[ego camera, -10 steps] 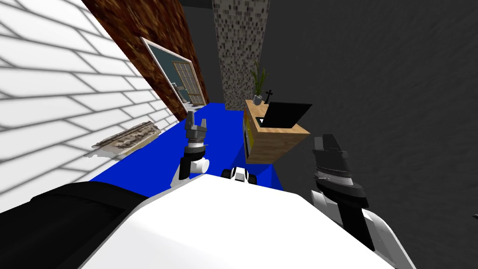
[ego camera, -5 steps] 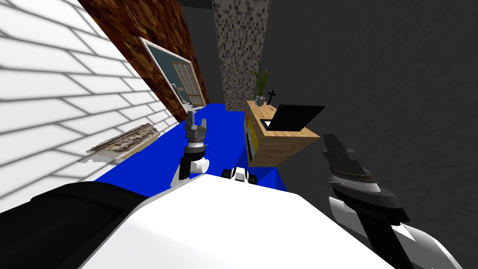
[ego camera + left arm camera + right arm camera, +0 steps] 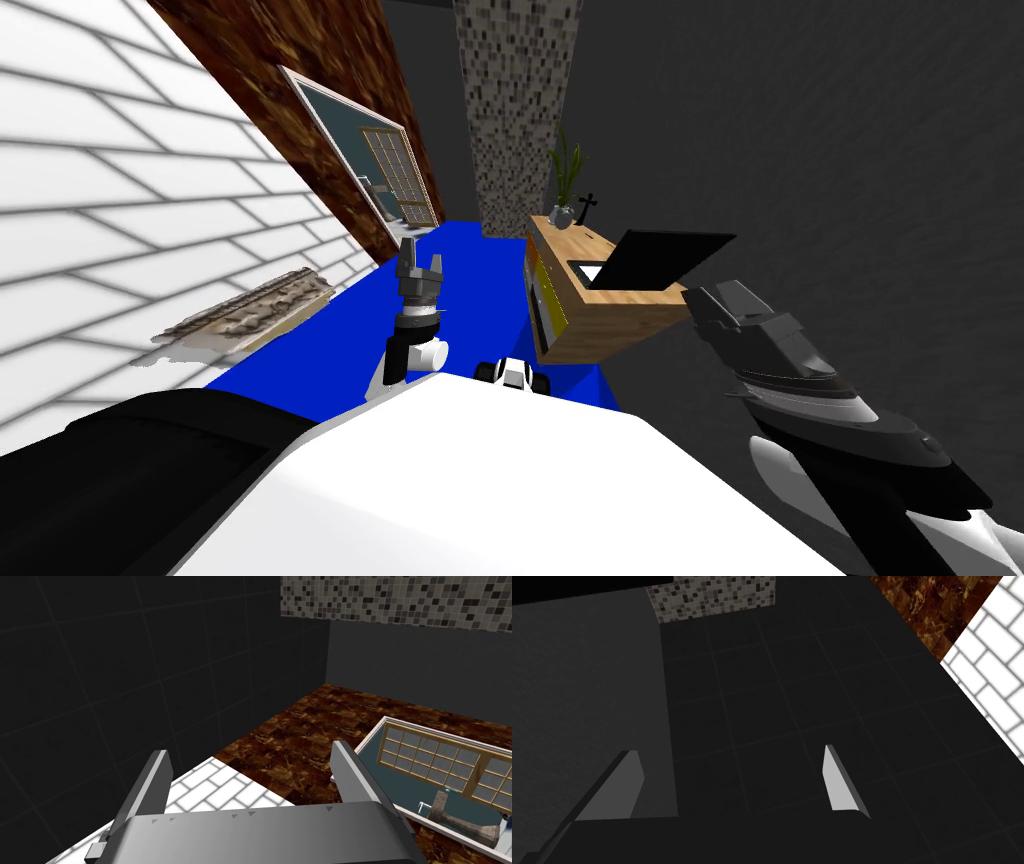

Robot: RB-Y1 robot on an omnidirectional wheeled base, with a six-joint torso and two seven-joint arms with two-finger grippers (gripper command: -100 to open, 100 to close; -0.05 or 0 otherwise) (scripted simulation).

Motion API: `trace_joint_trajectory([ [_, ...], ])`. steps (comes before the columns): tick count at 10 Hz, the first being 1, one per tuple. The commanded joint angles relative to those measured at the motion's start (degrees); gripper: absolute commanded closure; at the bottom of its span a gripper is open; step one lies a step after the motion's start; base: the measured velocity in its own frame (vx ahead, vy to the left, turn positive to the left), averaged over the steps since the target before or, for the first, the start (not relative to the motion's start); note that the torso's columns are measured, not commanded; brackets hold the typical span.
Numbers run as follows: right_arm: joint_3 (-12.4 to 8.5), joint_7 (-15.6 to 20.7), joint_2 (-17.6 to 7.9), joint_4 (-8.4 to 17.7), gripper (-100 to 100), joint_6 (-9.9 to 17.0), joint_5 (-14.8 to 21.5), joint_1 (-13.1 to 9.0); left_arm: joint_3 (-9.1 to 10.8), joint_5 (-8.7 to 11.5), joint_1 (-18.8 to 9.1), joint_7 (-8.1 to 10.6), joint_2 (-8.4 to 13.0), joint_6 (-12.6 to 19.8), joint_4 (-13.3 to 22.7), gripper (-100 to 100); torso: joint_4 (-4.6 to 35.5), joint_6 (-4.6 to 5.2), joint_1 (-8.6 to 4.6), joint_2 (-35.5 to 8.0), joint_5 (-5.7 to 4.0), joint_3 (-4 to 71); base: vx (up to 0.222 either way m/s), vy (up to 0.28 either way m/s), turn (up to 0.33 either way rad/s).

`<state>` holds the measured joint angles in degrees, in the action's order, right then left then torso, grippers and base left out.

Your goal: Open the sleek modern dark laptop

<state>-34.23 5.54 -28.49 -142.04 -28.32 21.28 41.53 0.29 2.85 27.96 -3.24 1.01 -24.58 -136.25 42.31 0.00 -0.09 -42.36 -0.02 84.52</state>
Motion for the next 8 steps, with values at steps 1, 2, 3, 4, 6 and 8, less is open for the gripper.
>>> trace_joint_trajectory([
  [1, -3.42, 2.02, -3.04, -0.2, -100, 0.16, 2.98, 1.3, 0.0, 0.0, 0.0, 0.0, 0.0, 0.0, 0.0, 0, -0.01, 0.0, 0.02, 0.03, -0.01, 0.01, 0.106, 0.112, -0.048],
  [2, -4.63, 2.82, -4.23, -0.12, -100, 0.28, 4.1, 1.82, 0.0, 0.0, 0.0, 0.0, 0.0, 0.0, 0.0, 0, -0.01, 0.0, 0.08, 0.02, 0.01, 0.02, 0.108, 0.098, -0.063],
  [3, -5.82, 3.65, -5.46, 0.04, -100, 0.43, 5.24, 2.36, 0.0, 0.0, 0.0, 0.0, 0.0, 0.0, 0.0, 0, -0.02, 0.0, 0.06, 0.06, 0.01, 0.03, 0.114, 0.097, -0.078],
  [4, -6.99, 4.53, -6.73, 0.27, -100, 0.61, 6.39, 2.92, 0.0, 0.0, 0.0, 0.0, 0.0, 0.0, 0.0, 0, -0.03, 0.0, 0.07, 0.09, 0.01, 0.06, 0.113, 0.1, -0.08],
  [6, -9.32, 6.4, -9.4, 0.9, -100, 1.01, 8.77, 4.11, 0.0, 0.0, 0.0, 0.0, 0.0, 0.0, 0.0, 0, -0.05, -0.01, -0.02, 0.17, -0.01, 0.1, 0.148, 0.067, -0.085],
  [8, -11.62, 8.38, -12.26, 1.72, -100, 1.45, 11.22, 5.38, 0.01, 0.0, 0.0, 0.0, 0.0, 0.0, 0.0, 0, -0.03, 0.0, 0.08, 0.1, 0.02, 0.07, 0.134, 0.083, -0.109],
])
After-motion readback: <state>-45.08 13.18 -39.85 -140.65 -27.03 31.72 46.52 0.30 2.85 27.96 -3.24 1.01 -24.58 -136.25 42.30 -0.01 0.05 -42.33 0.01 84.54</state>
